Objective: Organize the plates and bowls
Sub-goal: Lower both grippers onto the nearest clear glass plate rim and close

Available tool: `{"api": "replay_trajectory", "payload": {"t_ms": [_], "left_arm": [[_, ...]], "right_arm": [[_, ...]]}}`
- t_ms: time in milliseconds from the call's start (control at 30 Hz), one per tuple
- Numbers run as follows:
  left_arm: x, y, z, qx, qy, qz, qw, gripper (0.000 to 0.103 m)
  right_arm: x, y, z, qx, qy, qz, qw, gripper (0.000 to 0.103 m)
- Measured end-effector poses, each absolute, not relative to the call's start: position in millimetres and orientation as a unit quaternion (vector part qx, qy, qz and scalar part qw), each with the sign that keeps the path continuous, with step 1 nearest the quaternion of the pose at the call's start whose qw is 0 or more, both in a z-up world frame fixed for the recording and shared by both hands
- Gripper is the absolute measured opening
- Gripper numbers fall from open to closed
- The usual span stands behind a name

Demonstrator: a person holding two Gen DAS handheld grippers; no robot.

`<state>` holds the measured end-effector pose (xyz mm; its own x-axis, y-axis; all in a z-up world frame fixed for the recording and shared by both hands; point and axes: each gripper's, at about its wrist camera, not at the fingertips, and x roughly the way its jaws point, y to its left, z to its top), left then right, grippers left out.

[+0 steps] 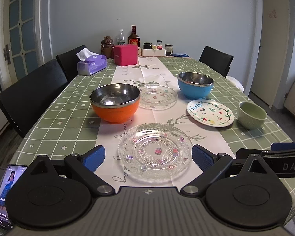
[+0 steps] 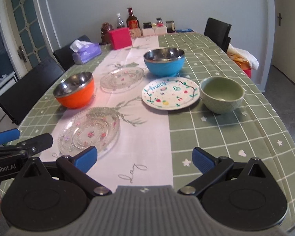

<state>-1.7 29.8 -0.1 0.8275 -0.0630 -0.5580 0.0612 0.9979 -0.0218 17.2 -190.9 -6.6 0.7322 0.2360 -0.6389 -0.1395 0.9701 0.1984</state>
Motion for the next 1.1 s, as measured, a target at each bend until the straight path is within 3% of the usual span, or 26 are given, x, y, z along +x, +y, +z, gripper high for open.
{"api": "replay_trajectory", "payload": {"t_ms": [167, 233, 267, 333, 400, 533, 600, 633, 833, 1100], "left_arm": [[5, 51, -4, -0.051, 0.274, -0.056, 0.959, 0.103], [10, 59, -7, -0.066, 0.274, -0.051, 0.958, 0.103], [13, 63, -9, -0.074, 0.278, -0.053, 0.956, 0.097], [22, 72, -14, -0.096, 0.29, -0.051, 0.951, 0.067], [32, 82, -22, -0.119, 0.301, -0.047, 0.945, 0.064], [52, 100, -38, -0.159, 0.314, -0.051, 0.935, 0.05], [60, 108, -44, -0.172, 0.317, -0.053, 0.931, 0.046], [63, 110, -46, -0.175, 0.32, -0.051, 0.93, 0.04], [81, 120, -64, -0.191, 0.34, -0.037, 0.92, 0.038], [88, 124, -79, -0.227, 0.358, -0.05, 0.904, 0.038]], "right_arm": [[29, -181, -9, 0.065, 0.339, 0.118, 0.931, 0.1], [36, -176, -11, 0.063, 0.341, 0.125, 0.93, 0.088], [39, -175, -12, 0.063, 0.342, 0.127, 0.929, 0.086], [48, -172, -16, 0.068, 0.35, 0.13, 0.925, 0.081], [57, -169, -21, 0.075, 0.358, 0.14, 0.92, 0.078], [74, -162, -34, 0.093, 0.37, 0.154, 0.912, 0.055], [84, -159, -40, 0.113, 0.376, 0.159, 0.906, 0.05], [89, -157, -43, 0.12, 0.378, 0.161, 0.904, 0.046], [111, -152, -54, 0.147, 0.385, 0.164, 0.896, 0.035], [124, -155, -70, 0.175, 0.411, 0.168, 0.879, 0.031]]}}
